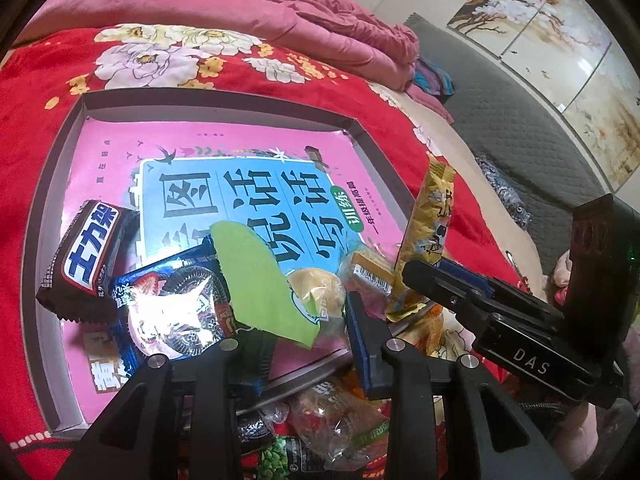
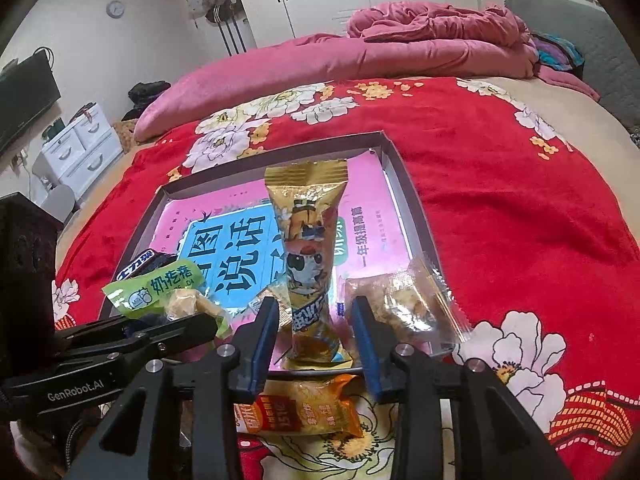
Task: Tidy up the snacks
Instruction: 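Lower the gold snack stick into the tray and open the right gripper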
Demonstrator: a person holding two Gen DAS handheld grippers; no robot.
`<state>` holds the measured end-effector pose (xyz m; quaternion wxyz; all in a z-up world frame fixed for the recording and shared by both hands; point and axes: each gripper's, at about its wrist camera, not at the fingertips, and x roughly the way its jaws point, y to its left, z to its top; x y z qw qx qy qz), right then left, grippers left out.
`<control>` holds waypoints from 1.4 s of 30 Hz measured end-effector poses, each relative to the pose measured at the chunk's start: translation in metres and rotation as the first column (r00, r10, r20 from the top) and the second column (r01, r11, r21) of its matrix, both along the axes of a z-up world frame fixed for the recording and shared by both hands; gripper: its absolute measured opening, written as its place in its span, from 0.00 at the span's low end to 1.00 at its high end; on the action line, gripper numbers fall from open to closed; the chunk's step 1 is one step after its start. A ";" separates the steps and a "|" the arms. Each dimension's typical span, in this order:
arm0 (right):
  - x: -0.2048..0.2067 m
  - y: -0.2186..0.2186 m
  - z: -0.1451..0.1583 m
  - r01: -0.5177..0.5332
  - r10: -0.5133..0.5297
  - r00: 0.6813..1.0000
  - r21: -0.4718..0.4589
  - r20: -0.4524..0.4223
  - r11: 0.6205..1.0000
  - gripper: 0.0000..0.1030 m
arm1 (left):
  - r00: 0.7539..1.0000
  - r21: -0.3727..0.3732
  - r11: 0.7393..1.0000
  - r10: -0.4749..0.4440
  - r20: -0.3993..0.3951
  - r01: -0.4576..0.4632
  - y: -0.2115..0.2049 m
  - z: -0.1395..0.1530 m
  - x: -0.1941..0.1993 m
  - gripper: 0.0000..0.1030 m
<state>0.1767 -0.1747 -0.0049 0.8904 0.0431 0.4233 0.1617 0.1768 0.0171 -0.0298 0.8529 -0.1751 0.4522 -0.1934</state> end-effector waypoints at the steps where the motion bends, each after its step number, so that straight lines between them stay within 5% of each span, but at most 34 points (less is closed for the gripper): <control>1: 0.000 -0.001 0.000 0.004 -0.004 1.000 -0.001 0.001 1.000 0.37 | 1.000 0.001 1.000 0.000 0.000 0.000 0.000 0.000 0.000 0.34; 42: -0.010 -0.020 0.025 0.064 -0.064 0.996 0.000 0.059 0.998 0.47 | 0.991 0.012 0.999 0.040 0.128 -0.042 0.016 0.038 -0.015 0.67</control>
